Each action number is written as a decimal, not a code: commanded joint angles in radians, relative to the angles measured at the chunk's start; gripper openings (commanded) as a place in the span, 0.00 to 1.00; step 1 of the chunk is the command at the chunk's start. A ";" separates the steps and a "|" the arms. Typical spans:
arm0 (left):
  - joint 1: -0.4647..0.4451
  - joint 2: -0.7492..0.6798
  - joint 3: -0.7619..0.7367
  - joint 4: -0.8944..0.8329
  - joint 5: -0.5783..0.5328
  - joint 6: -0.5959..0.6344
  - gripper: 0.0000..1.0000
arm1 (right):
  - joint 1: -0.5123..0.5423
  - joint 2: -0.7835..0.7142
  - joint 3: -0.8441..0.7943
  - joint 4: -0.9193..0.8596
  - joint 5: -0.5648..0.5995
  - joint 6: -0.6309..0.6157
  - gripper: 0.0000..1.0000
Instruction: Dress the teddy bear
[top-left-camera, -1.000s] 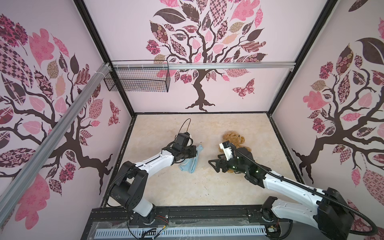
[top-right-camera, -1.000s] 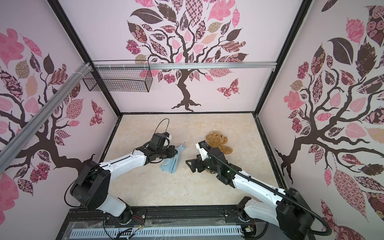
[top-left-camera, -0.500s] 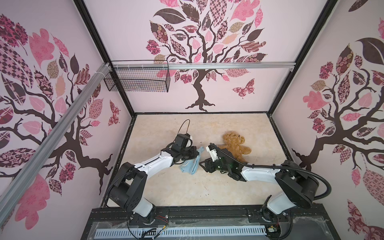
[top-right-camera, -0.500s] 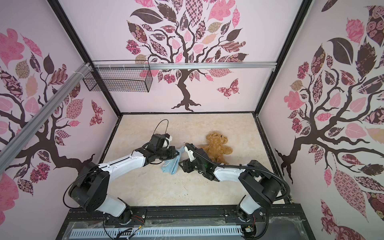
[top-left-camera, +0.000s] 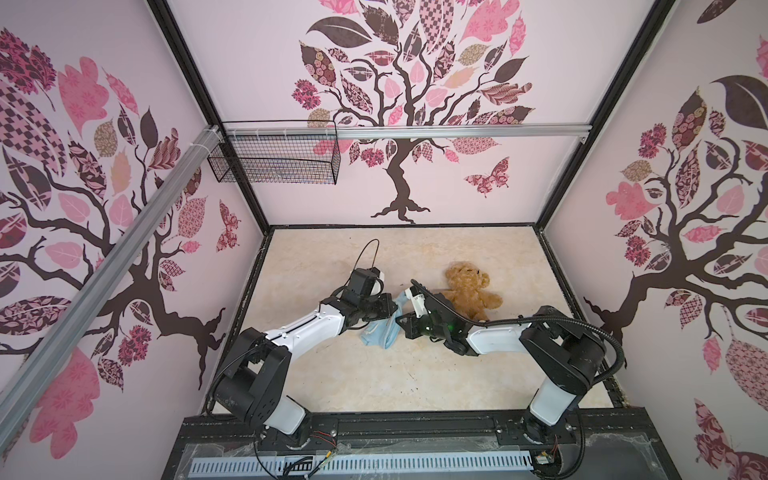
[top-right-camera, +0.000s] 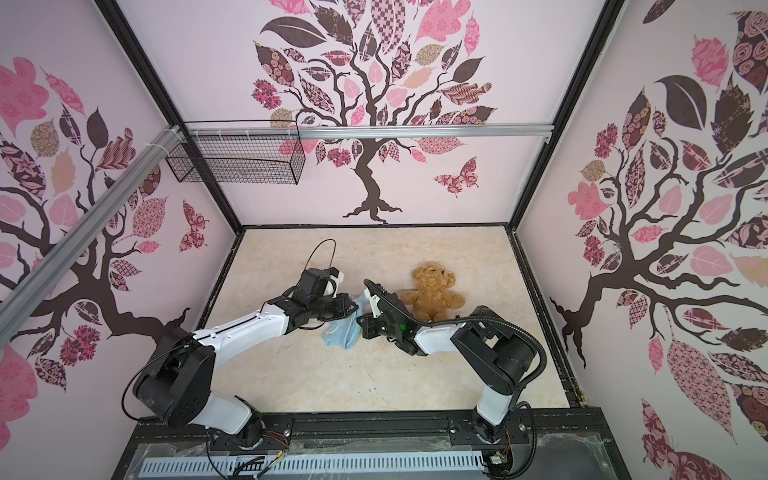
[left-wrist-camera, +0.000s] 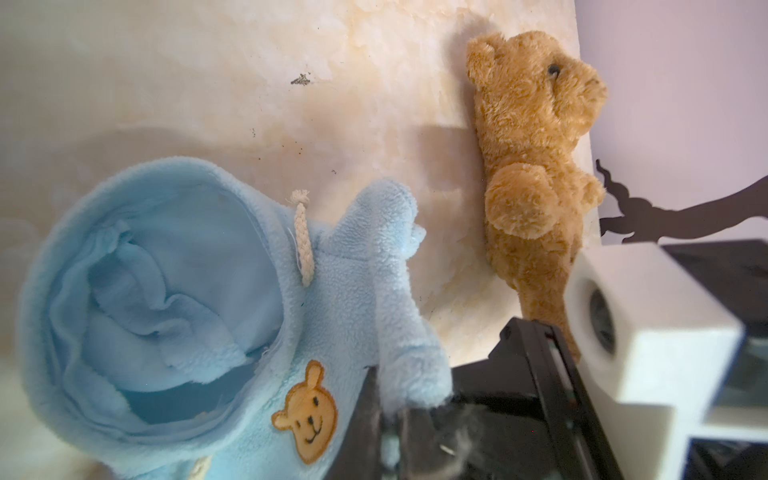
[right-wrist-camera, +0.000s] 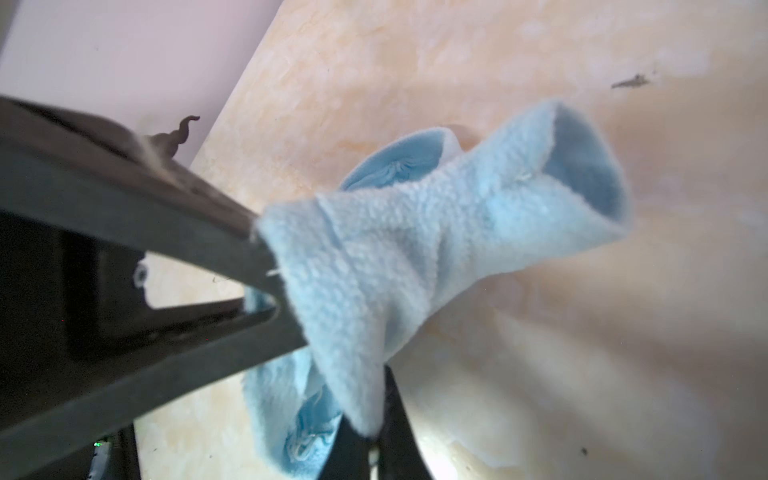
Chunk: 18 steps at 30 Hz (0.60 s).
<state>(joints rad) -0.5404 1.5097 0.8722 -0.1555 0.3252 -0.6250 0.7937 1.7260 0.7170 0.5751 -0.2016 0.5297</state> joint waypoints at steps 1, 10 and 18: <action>0.005 -0.026 -0.038 0.003 -0.046 0.058 0.21 | 0.000 -0.047 -0.015 0.022 0.015 0.050 0.00; -0.007 -0.222 -0.232 0.061 -0.065 0.138 0.52 | -0.078 -0.080 -0.012 -0.013 -0.119 0.164 0.00; -0.045 -0.213 -0.257 0.112 -0.037 0.201 0.60 | -0.094 -0.078 0.013 -0.051 -0.162 0.157 0.00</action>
<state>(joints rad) -0.5705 1.2758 0.6193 -0.0929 0.2749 -0.4713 0.7013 1.6741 0.7013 0.5476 -0.3294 0.6815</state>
